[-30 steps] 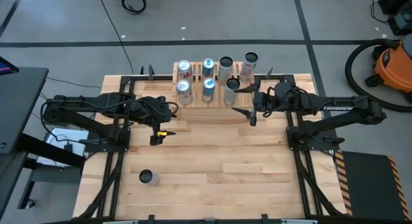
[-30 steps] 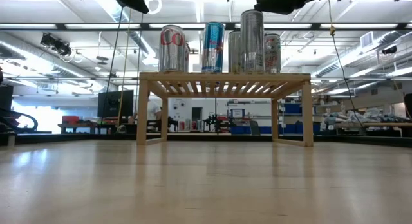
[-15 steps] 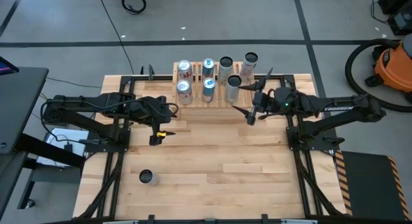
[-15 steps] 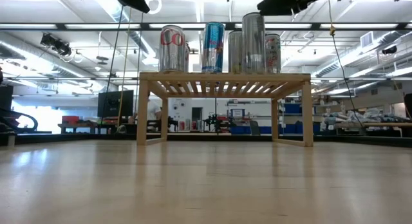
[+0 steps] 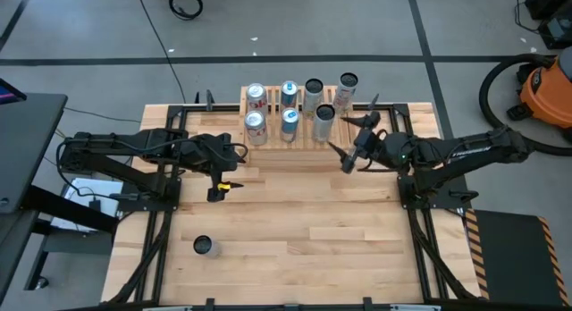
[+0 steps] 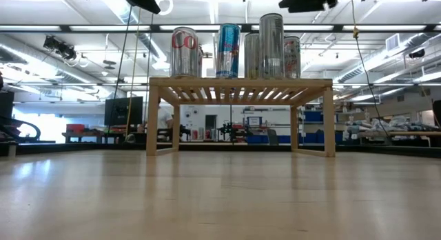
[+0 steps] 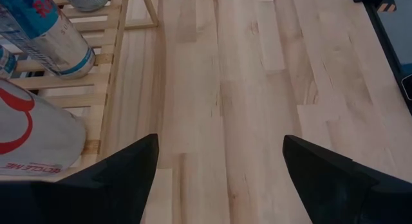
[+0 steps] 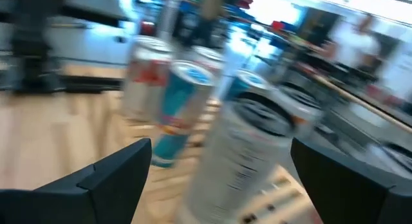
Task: Place canned beverage on shelf
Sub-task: Put the white-yellow soda can aligned with the other white-yellow soda can on the shelf
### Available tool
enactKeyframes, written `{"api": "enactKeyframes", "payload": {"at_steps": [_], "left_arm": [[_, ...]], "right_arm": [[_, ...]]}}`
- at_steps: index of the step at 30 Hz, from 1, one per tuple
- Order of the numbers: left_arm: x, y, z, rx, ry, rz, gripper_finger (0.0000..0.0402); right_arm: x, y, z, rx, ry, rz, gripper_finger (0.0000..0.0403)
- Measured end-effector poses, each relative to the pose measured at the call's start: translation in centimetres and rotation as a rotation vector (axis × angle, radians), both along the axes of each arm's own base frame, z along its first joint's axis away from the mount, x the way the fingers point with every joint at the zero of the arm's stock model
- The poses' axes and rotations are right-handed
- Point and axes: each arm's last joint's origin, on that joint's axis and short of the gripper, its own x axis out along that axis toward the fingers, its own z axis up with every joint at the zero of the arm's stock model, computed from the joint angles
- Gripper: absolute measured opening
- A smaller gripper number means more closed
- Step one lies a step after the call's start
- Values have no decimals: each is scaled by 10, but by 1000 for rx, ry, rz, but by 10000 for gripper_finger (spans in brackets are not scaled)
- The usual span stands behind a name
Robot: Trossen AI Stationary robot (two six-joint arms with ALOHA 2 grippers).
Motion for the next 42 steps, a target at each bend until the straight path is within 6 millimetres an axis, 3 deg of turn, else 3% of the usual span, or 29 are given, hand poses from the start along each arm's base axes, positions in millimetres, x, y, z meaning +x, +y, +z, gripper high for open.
{"api": "enactKeyframes", "payload": {"at_steps": [6, 12, 20, 30, 42], "left_arm": [[0, 0, 0, 2, 0, -2, 334], [0, 0, 0, 2, 0, -1, 334], [0, 0, 0, 0, 0, 1, 334], [0, 0, 0, 7, 1, -6, 334], [0, 0, 0, 13, 2, -12, 334]], "right_arm": [[5, -2, -5, 108, -75, -116, 383], [22, 1, -22, 94, 4, -123, 383], [33, -2, -35, 103, -42, -344, 382], [51, -3, -50, 148, -90, -389, 382], [73, -18, -65, 151, -146, -465, 382]]}}
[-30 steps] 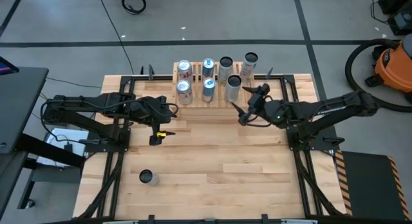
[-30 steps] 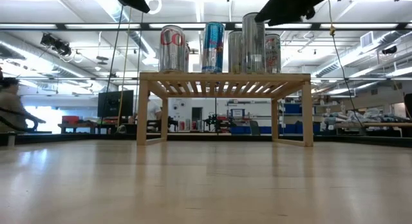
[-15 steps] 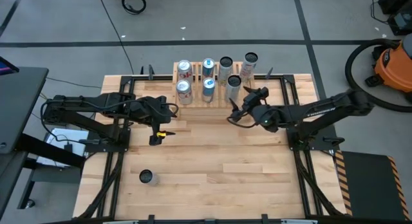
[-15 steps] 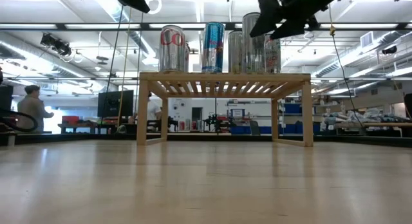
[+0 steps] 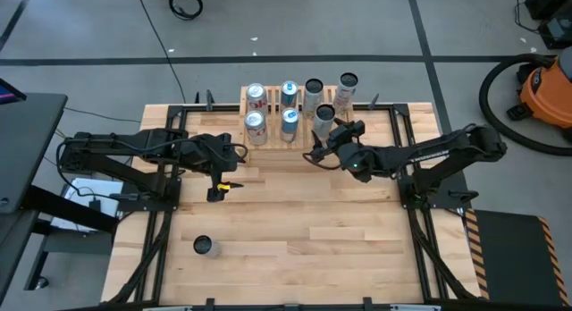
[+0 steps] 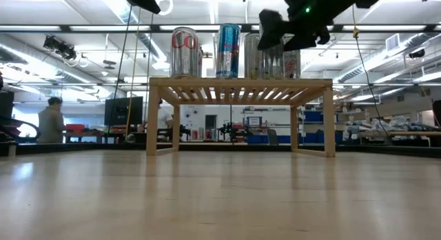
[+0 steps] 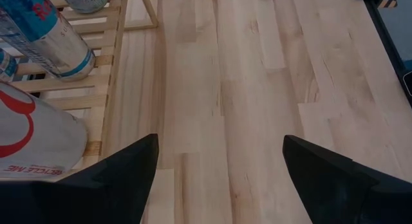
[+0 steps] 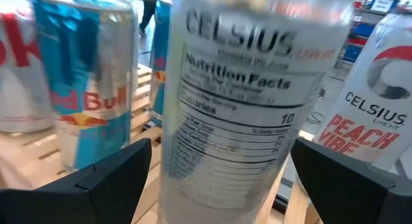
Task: Place canned beverage on shelf
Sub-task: Put the white-yellow soda can aligned with the other white-yellow soda can on the shelf
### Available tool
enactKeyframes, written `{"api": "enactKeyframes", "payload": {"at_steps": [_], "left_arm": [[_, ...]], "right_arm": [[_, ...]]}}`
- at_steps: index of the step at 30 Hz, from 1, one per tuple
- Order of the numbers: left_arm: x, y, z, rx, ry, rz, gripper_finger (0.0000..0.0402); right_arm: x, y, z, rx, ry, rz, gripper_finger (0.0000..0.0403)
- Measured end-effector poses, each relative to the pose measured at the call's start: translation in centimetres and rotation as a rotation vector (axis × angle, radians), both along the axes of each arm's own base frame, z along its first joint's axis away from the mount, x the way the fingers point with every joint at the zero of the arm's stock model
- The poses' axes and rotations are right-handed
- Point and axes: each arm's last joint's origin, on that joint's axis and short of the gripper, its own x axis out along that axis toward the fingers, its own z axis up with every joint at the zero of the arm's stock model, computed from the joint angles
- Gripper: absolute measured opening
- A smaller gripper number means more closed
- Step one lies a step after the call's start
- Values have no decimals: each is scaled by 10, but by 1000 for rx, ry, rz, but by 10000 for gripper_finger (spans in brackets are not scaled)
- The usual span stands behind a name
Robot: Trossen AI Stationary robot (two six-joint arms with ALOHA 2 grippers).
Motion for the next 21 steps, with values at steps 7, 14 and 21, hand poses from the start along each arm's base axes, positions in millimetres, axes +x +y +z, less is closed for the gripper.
{"api": "enactKeyframes", "payload": {"at_steps": [7, 14, 21], "left_arm": [[0, 0, 0, 0, 0, 0, 334], [0, 0, 0, 1, 1, 0, 334], [0, 0, 0, 1, 1, -1, 334]], "right_arm": [[3, -4, -4, 16, -1, 16, 377], [4, -3, -4, 27, 6, 63, 322], [4, -3, -4, 12, 37, 72, 256]]}}
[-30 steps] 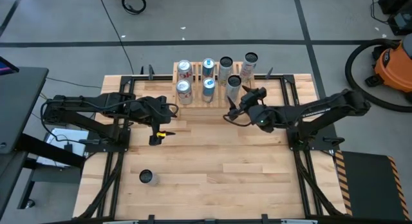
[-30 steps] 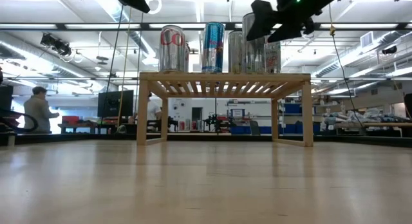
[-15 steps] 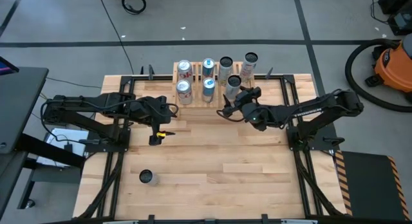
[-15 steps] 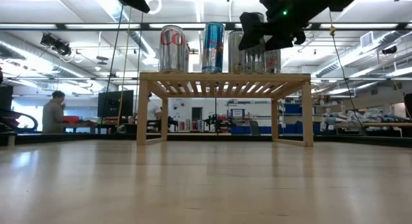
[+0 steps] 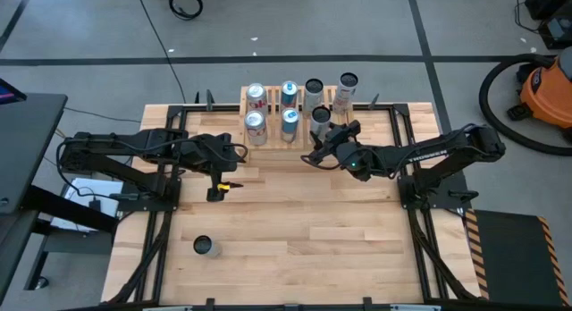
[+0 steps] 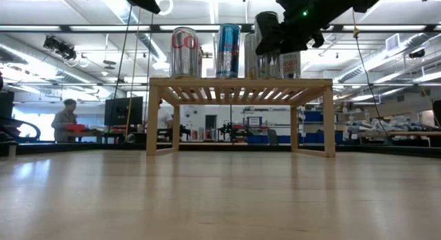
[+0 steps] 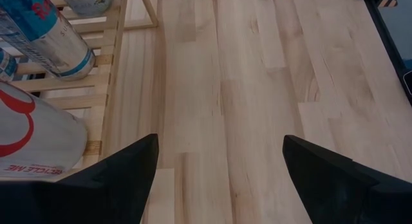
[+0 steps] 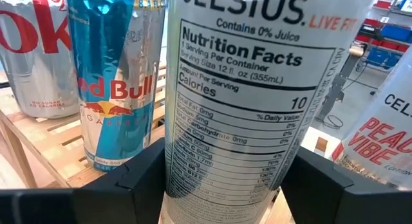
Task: Place canned beverage on shelf
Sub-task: Put the white-yellow soda can aligned with the other white-yellow soda can on the shelf
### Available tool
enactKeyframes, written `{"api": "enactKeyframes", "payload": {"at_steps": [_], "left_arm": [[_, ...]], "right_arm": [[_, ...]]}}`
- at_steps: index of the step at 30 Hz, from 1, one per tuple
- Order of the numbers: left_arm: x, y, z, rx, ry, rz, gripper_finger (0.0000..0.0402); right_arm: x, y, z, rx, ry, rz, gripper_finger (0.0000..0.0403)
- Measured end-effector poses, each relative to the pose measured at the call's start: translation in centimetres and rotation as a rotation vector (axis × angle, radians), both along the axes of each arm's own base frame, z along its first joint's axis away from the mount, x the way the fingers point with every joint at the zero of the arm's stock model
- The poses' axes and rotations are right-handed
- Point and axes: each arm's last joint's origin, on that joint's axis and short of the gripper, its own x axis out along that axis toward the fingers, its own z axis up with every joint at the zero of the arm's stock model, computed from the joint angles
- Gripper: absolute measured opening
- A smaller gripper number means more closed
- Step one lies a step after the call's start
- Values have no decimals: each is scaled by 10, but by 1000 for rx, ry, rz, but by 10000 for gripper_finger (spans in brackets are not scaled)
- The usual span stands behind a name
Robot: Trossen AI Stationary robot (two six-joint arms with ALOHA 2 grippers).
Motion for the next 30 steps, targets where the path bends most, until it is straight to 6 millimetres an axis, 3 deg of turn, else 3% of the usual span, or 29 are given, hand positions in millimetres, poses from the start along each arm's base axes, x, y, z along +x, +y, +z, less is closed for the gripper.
{"api": "enactKeyframes", "payload": {"at_steps": [7, 14, 30], "left_arm": [[0, 0, 0, 0, 7, 1, 334], [-2, 0, -2, 1, 28, 1, 334], [-3, 0, -3, -4, 37, 6, 334]], "right_arm": [[-8, 0, 7, -18, 60, 39, 262], [-25, -8, 26, 20, 30, 168, 263], [-59, -42, 53, 48, 24, 658, 265]]}}
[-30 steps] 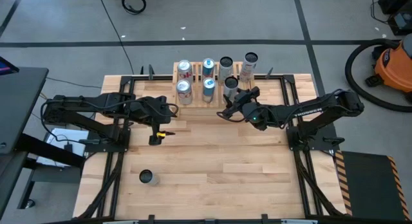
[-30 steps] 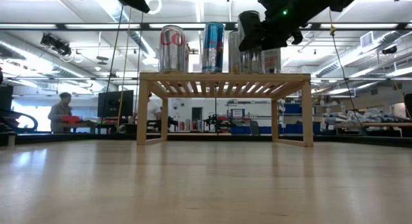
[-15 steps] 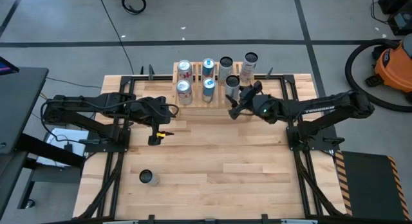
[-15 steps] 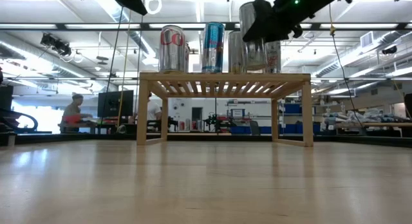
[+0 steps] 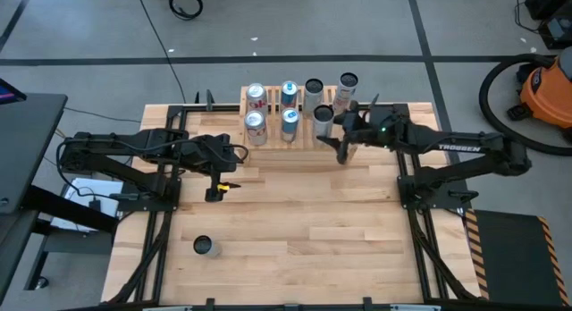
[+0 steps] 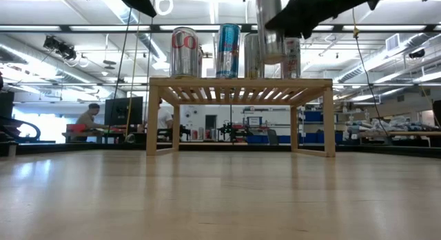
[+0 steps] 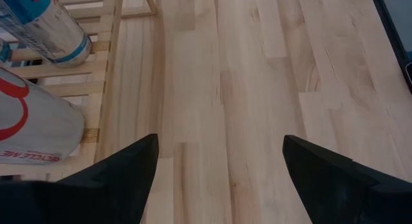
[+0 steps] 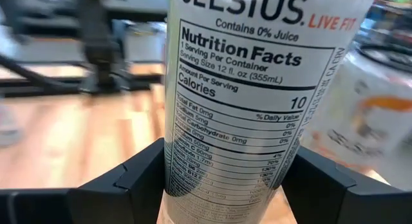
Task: Place canned beverage on shelf
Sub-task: Put the white-yellow soda can aligned with the other white-yellow soda can on the shelf
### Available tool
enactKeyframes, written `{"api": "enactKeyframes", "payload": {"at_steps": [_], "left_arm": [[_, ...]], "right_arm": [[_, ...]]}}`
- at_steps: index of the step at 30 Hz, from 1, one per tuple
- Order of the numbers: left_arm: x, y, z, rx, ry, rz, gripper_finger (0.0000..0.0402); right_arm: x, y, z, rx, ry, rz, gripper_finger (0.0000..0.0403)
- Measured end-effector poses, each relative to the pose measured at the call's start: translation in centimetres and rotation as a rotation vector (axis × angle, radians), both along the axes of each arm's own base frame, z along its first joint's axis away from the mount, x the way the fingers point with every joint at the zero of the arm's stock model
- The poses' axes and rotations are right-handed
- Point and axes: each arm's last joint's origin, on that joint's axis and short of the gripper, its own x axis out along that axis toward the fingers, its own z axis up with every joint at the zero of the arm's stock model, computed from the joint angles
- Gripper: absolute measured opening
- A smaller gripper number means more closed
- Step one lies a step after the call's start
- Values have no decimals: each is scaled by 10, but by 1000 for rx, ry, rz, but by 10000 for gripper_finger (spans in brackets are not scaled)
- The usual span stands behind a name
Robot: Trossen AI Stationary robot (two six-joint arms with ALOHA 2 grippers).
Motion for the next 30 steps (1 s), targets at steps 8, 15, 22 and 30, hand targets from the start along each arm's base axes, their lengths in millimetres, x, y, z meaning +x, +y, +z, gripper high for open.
{"api": "enactKeyframes", "payload": {"at_steps": [8, 15, 22, 30], "left_arm": [[0, 0, 0, -1, -2, 1, 334], [0, 0, 0, -1, -5, 1, 334], [0, 0, 0, -2, -4, 2, 334], [0, 0, 0, -2, -5, 2, 334]], "right_arm": [[-11, -9, 7, -29, -44, 330, 266], [-9, -25, -2, -104, 17, 361, 267], [-10, -35, -6, -110, -10, 518, 268], [-12, -46, -6, -133, -20, 510, 268]]}}
